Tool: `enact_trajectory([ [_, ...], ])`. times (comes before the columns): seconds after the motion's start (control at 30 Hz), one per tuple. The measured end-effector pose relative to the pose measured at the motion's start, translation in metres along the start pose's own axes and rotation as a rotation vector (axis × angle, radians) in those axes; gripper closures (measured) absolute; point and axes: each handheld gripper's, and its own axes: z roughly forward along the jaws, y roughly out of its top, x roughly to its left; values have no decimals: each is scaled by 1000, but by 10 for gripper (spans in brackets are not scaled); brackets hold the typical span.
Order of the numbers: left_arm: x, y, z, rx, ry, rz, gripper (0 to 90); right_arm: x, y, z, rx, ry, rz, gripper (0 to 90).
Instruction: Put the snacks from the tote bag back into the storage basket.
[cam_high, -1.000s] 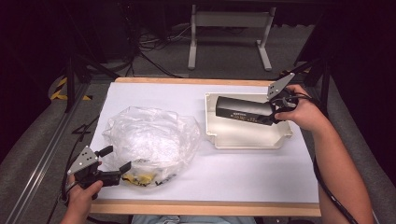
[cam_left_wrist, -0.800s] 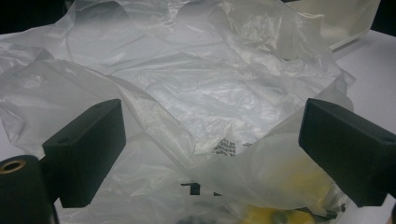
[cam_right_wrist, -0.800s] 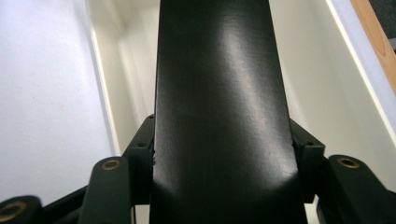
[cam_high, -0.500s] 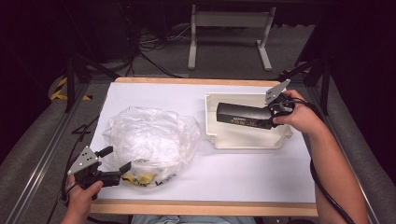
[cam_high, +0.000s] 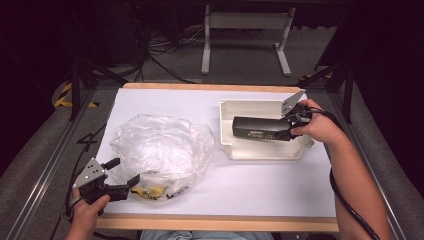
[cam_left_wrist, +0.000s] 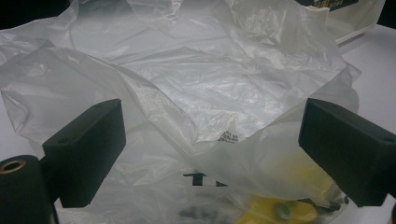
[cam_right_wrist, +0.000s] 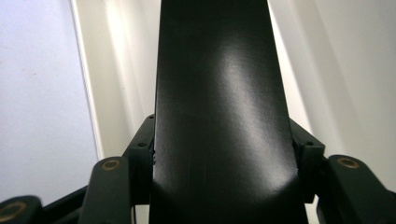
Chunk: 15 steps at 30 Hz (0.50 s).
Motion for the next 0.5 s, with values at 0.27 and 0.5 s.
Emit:
enact_trajectory([
  [0.27,0,-1,0,1,2,-3,83,-2,-3,6,20,24,-8,430],
  [0.5,1,-1,0,6,1,-4,83,-3,-5,8,46,47,-13,428],
])
